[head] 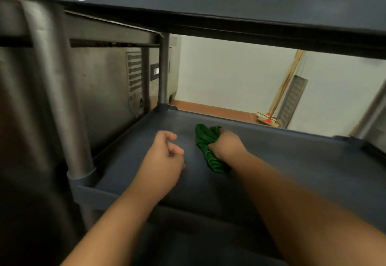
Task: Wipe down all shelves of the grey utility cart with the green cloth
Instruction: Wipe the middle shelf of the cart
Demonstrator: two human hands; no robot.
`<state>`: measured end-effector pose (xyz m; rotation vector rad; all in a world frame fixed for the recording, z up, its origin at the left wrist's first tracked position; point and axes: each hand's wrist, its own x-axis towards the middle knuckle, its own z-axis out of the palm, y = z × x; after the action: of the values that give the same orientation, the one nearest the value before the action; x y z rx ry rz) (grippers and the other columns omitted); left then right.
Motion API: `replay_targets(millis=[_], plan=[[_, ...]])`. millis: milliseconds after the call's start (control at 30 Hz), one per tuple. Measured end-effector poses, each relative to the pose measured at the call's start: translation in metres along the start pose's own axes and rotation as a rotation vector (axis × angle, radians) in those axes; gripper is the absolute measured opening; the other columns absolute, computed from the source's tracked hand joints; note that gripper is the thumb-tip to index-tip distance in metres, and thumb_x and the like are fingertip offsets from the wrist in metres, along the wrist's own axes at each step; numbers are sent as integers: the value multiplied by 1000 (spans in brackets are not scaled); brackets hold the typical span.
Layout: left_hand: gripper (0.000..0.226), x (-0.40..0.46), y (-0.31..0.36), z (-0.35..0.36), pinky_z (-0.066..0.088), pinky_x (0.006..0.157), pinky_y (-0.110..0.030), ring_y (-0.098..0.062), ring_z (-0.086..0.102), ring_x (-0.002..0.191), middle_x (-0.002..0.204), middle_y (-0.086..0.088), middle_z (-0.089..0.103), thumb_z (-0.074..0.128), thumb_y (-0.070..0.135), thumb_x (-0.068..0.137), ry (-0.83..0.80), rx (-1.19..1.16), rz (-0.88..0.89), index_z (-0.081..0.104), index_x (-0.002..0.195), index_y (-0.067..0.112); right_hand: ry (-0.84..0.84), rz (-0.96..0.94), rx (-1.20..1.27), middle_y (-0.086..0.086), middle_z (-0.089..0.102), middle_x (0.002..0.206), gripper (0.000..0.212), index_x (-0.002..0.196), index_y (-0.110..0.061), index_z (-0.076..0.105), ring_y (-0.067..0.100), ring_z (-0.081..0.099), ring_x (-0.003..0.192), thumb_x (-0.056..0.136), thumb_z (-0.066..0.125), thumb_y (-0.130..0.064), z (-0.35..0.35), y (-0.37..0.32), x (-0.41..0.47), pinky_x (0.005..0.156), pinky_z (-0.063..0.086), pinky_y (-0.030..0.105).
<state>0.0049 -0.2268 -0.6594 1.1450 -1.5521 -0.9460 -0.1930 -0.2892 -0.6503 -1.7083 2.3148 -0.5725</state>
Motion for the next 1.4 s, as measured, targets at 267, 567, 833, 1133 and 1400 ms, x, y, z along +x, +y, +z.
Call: replay_targets(millis=[267,567,833,1133,1400], plan=[[33,12,32,78,53,68,-42,-29,68,77,87,-4,63,45,3,83,-144,77,-36,43,112,20,26,121,52,10,63,109,46,132,-12,52,28,60,95,90,63,-26,-45,95,-12,72,42,29],[34,4,62,154,54,71,-42,-21,68,72,89,-2,63,51,4,89,-246,116,52,44,117,20,84,254,-15,7,62,87,17,95,-12,60,26,60,79,86,59,-26,-99,211,-28,65,45,29],[33,-12,51,178,49,60,-36,-27,64,70,93,-10,62,51,-3,92,-297,8,44,45,116,18,144,415,-155,9,65,100,23,102,-9,62,28,62,95,91,56,-29,-148,309,-52,78,51,34],[49,-10,21,173,50,62,-44,-34,63,66,90,-9,62,46,-14,88,-301,20,25,44,96,34,176,562,-335,12,61,105,21,106,-7,59,26,58,86,96,47,-21,-199,354,-94,78,50,36],[63,-5,11,170,49,53,-35,-18,67,54,80,11,68,47,-15,85,-241,26,59,47,90,48,327,706,-305,15,61,111,31,123,-9,52,34,63,99,92,54,-11,-202,376,-108,82,56,40]])
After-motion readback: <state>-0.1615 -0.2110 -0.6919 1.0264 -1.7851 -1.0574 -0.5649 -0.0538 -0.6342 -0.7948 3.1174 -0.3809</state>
